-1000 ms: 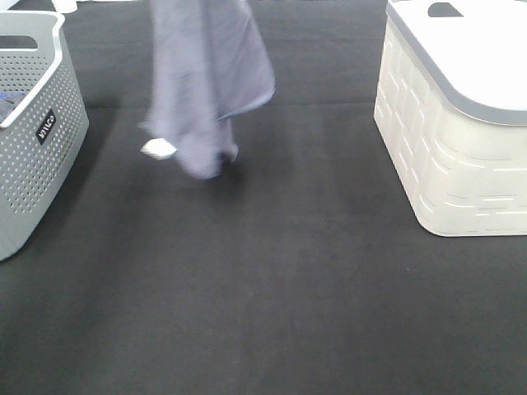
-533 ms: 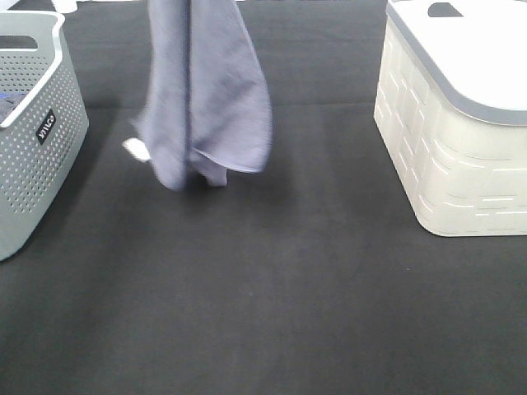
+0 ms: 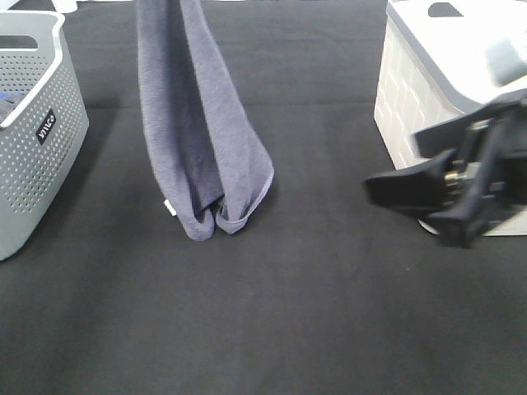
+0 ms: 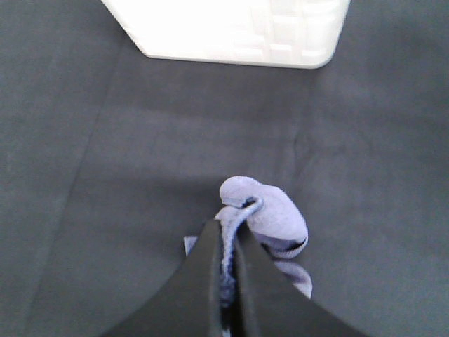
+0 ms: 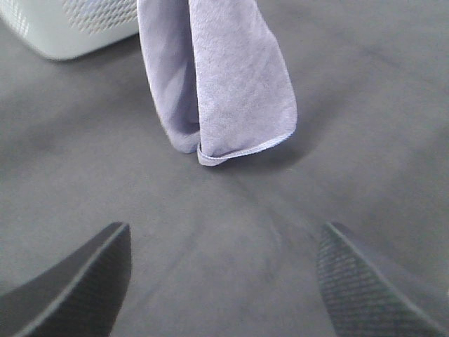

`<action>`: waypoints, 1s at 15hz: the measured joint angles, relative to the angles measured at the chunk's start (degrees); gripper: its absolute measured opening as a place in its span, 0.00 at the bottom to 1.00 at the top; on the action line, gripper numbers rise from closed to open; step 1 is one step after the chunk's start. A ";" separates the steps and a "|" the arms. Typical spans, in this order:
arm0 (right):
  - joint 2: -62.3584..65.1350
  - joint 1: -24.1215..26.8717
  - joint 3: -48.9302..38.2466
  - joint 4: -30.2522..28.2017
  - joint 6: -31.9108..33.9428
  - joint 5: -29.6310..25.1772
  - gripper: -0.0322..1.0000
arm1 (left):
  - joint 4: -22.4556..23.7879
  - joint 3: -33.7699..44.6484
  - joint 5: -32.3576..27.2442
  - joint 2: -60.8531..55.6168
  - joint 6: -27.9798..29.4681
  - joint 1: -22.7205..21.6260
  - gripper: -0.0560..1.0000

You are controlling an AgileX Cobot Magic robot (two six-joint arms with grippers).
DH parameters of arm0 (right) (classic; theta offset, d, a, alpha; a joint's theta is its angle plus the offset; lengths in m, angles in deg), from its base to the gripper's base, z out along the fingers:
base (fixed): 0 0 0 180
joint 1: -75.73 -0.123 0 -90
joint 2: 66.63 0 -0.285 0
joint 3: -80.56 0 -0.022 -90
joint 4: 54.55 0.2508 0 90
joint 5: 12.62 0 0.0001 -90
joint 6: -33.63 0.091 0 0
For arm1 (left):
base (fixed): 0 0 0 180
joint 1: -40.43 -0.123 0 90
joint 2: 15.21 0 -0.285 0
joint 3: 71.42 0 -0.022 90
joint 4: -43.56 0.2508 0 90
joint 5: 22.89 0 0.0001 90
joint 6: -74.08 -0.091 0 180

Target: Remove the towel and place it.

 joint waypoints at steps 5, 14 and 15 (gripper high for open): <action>-17.19 0.00 0.46 36.96 -53.17 -1.72 0.73 | 0.06 0.46 -0.11 -3.50 -14.44 0.00 0.05; -35.29 0.00 16.50 39.08 -56.21 -6.47 0.73 | -2.92 0.46 -0.11 -7.33 -24.18 0.00 0.05; -37.18 0.00 18.56 39.08 -56.26 -6.70 0.73 | -3.61 0.46 -0.11 -8.02 -24.29 0.00 0.05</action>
